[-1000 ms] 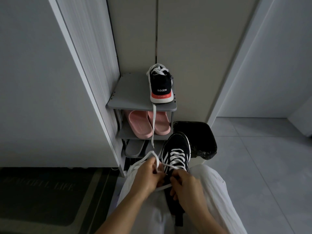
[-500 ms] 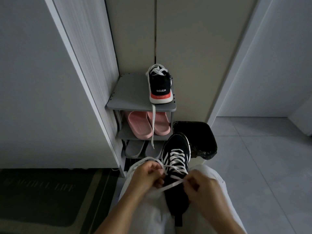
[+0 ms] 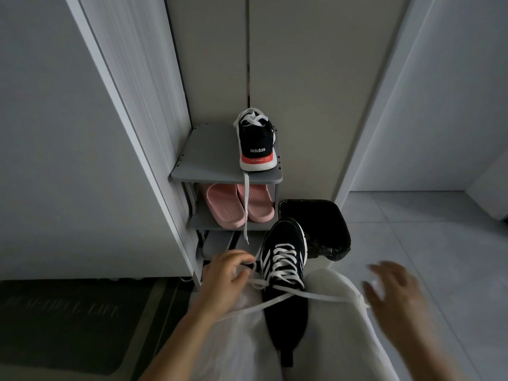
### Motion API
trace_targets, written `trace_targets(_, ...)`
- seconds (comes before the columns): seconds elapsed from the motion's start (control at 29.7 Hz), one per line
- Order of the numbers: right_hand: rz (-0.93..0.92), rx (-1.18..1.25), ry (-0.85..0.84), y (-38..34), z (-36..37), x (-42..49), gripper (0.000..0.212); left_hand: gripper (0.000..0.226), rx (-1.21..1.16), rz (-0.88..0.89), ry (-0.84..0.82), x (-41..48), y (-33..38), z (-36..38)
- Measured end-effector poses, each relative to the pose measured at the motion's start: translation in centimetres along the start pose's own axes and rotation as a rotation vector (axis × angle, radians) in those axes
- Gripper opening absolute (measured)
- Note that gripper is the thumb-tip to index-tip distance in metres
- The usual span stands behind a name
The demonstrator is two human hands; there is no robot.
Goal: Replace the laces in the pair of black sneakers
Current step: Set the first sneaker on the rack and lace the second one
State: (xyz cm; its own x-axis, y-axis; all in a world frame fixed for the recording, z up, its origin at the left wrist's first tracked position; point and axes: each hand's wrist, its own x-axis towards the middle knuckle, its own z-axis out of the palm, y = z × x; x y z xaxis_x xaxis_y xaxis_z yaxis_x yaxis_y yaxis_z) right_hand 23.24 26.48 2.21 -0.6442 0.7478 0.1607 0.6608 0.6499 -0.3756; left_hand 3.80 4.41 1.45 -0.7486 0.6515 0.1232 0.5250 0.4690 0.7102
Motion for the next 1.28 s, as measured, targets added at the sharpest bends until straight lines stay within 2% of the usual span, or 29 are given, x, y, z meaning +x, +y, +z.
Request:
trace_targets(0.07,-0.275,0.083,-0.047,-4.7,0.6,-0.9,0.026,0.029,0.102,0.110,-0.157,0.4,1.2,0.2)
trace_targets(0.1,-0.334,0.103,-0.135,-6.5,0.6,-1.2,0.029,0.030,0.149,0.130,-0.202,0.6,1.6,0.4)
trace_targets(0.17,-0.297,0.092,-0.288,-8.2,0.8,-1.6,0.022,0.024,0.191,0.114,-0.233,0.9,1.7,0.7)
trace_targets(0.24,-0.231,0.154,-0.311,-7.6,1.0,-2.0,0.010,0.018,0.105,0.076,-0.237,1.1,1.8,0.7)
trace_targets(0.4,-0.097,0.447,-0.604,-4.3,-1.7,-0.9,0.029,0.013,0.026,0.073,-0.208,1.0,1.8,1.0)
trace_targets(0.47,-0.003,0.527,-0.642,-2.3,-3.5,-0.2,0.037,0.012,-0.040,0.069,-0.196,0.7,2.1,1.0)
trace_targets(0.57,0.164,0.404,-0.556,1.9,-4.6,0.9,0.040,0.007,-0.240,-0.036,-0.254,0.6,2.9,0.2)
trace_targets(0.64,0.200,0.189,-0.525,3.3,-4.2,1.3,0.036,0.011,-0.489,-0.121,-0.334,0.6,3.3,-0.7)
trace_targets(0.67,0.163,0.076,-0.495,3.3,-3.6,1.3,0.030,0.012,-0.586,-0.148,-0.346,0.7,3.3,-1.2)
trace_targets(0.74,0.007,0.022,-0.270,1.9,-1.9,0.7,0.010,0.007,-0.695,-0.176,-0.330,0.7,3.0,-1.9)
trace_targets(0.77,-0.102,0.079,-0.184,0.3,-1.1,0.3,0.007,0.007,-0.732,-0.182,-0.326,0.6,2.7,-2.1)
trace_targets(0.81,-0.205,0.121,-0.162,-1.5,-0.5,-0.3,0.017,0.013,-0.757,-0.188,-0.333,0.5,2.6,-2.2)
trace_targets(0.91,-0.301,0.085,-0.343,-5.9,0.8,-1.2,0.058,0.026,-0.702,-0.226,-0.335,0.1,2.2,-1.8)
trace_targets(0.94,-0.317,0.053,-0.377,-6.3,1.2,-1.3,0.059,0.024,-0.680,-0.237,-0.320,0.0,2.1,-1.7)
trace_targets(1.01,-0.316,0.150,-0.455,-5.9,1.1,-1.2,0.037,0.013,-0.658,-0.255,-0.282,-0.3,1.8,-1.4)
trace_targets(1.08,-0.248,0.361,-0.555,-4.7,-0.6,-0.9,0.021,0.013,-0.651,-0.264,-0.259,-0.6,1.5,-1.0)
trace_targets(1.18,-0.121,0.536,-0.662,-1.1,-3.8,-0.1,0.038,0.022,-0.533,-0.224,-0.193,-1.5,1.1,-0.2)
trace_targets(1.28,-0.096,0.390,-0.663,-0.1,-4.7,-0.2,0.022,0.020,-0.138,-0.097,-0.105,-2.7,1.7,0.5)
